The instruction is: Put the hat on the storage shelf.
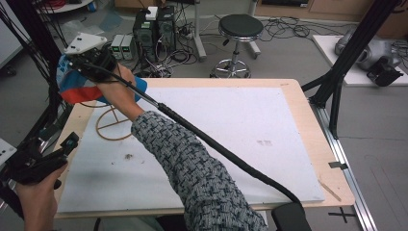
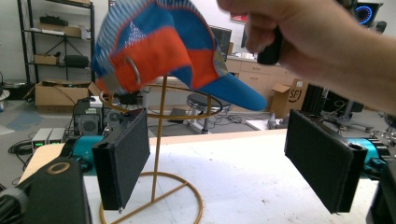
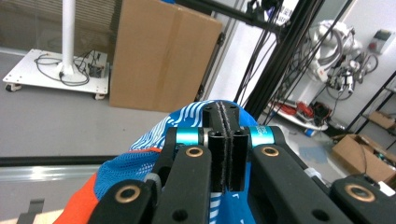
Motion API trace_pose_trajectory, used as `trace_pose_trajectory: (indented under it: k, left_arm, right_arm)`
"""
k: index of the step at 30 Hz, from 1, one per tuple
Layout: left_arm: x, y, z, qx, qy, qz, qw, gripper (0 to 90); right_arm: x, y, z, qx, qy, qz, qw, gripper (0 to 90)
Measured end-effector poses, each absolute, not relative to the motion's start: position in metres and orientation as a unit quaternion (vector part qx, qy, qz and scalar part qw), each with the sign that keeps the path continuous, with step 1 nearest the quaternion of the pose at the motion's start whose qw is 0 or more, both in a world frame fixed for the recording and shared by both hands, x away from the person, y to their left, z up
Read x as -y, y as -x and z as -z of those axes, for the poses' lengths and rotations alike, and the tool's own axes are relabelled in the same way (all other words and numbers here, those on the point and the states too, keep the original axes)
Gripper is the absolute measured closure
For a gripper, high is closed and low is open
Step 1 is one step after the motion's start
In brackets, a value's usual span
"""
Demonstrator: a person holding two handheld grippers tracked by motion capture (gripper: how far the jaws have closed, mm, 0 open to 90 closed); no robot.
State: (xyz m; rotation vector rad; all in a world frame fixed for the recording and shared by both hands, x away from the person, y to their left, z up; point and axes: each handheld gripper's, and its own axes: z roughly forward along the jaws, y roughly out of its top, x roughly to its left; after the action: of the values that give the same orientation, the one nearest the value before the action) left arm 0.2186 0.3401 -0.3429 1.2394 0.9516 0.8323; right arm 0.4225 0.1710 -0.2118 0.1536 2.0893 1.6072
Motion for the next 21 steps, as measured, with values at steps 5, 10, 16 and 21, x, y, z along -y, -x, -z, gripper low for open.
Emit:
trace_pose_trajectory:
  k: [5,10,16,21]
  left_arm:
    - [-0.339,-0.219,0.343,-0.415,-0.542,-0.363,0.634,22.4]
    - [-0.341,-0.218,0.342,-0.414,-0.54,-0.365,0.635,22.4]
    - [-0.342,-0.217,0.342,-0.415,-0.539,-0.365,0.635,22.4]
    - [-0.342,-0.218,0.342,-0.416,-0.538,-0.365,0.636,22.4]
  right_arm:
    - [-0.178,-0.417,0.208,-0.771,-0.043,-0.585,0.25,90.0]
    - [-0.185,-0.421,0.22,-0.789,-0.049,-0.563,0.24,90.0]
    - [-0.189,-0.424,0.228,-0.805,-0.057,-0.544,0.23,90.0]
    - [-0.19,-0.424,0.231,-0.809,-0.055,-0.538,0.231,90.0]
